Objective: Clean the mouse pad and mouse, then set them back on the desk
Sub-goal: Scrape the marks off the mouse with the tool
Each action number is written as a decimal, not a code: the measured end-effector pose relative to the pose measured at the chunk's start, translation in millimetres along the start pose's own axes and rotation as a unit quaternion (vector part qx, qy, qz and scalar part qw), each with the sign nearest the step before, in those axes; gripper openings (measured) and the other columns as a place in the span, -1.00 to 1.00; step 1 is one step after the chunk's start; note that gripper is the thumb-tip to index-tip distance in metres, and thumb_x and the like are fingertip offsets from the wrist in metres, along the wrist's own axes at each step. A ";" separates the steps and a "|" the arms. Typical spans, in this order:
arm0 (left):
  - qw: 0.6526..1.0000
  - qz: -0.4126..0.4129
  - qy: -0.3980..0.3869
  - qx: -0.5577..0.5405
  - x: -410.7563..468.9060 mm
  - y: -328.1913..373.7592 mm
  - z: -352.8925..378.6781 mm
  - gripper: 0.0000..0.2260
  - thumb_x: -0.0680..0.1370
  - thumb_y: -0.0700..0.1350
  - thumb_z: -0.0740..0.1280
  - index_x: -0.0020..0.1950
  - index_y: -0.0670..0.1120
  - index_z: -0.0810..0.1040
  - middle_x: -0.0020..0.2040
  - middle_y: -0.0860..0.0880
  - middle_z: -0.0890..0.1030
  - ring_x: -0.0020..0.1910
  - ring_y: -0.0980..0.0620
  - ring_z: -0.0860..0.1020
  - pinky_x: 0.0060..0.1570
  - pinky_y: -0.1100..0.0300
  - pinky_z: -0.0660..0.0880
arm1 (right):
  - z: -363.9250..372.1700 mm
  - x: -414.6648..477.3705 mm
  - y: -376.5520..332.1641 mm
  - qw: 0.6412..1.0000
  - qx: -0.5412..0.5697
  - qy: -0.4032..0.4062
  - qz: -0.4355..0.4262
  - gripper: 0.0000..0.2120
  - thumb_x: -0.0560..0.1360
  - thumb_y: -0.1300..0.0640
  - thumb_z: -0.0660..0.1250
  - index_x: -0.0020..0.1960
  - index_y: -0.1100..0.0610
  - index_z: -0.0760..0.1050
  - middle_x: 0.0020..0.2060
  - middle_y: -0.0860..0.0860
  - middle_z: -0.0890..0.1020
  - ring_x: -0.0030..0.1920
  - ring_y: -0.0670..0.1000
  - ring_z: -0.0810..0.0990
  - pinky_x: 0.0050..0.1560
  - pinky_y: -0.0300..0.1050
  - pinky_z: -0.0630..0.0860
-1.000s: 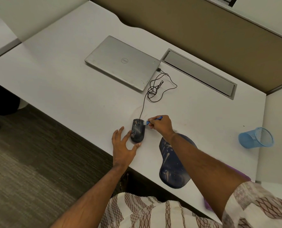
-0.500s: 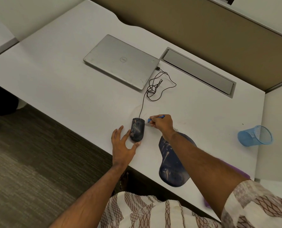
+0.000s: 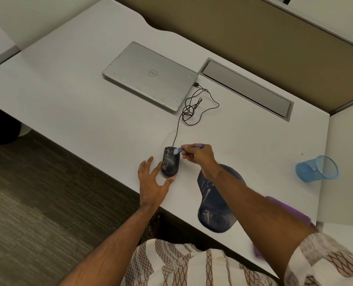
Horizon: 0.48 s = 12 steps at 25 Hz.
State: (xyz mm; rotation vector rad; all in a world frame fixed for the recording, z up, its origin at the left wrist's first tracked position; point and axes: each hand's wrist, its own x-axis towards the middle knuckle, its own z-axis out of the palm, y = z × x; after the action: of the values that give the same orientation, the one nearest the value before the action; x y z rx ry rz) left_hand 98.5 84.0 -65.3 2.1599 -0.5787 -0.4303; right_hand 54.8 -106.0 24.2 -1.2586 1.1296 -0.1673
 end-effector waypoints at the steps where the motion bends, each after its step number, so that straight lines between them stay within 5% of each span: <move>1: 1.000 -0.001 -0.001 -0.001 -0.3 0.0 -0.3 -0.40 0.45 0.08 0.58 0.44 -0.07 0.56 0.61 0.00 0.28 0.61 -0.05 0.10 0.48 -0.09 0.31 | -0.2 -6.3 4.0 0.999 -0.018 -0.027 -0.005 -0.86 0.54 0.25 0.38 0.03 0.28 0.66 -0.22 0.16 0.70 -0.30 -0.01 0.64 -0.17 -0.24 0.63; 8: 1.000 0.001 0.000 0.000 0.1 0.1 -0.3 -0.40 0.45 0.08 0.58 0.45 -0.07 0.55 0.61 -0.01 0.28 0.61 -0.05 0.10 0.48 -0.08 0.31 | -17.9 -26.8 36.6 0.972 -0.216 -0.019 -0.087 -0.89 0.52 0.16 0.42 -0.17 0.05 0.68 -0.27 0.06 0.71 -0.24 0.05 0.68 -0.08 -0.11 0.66; 12: 1.000 0.002 -0.003 -0.002 0.4 -0.7 -0.5 -0.40 0.45 0.05 0.58 0.45 -0.07 0.55 0.61 -0.01 0.28 0.61 -0.06 0.09 0.49 -0.09 0.30 | -7.8 -37.8 29.6 0.985 -0.122 -0.042 -0.117 -0.89 0.54 0.16 0.39 -0.01 0.13 0.69 -0.22 0.08 0.72 -0.22 0.02 0.69 -0.13 -0.22 0.63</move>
State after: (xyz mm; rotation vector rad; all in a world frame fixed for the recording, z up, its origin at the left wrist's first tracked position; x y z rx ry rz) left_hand 99.3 84.4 -65.6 2.1534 -0.5853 -0.4363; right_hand 16.9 -75.6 22.9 -1.6033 0.9468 -0.1535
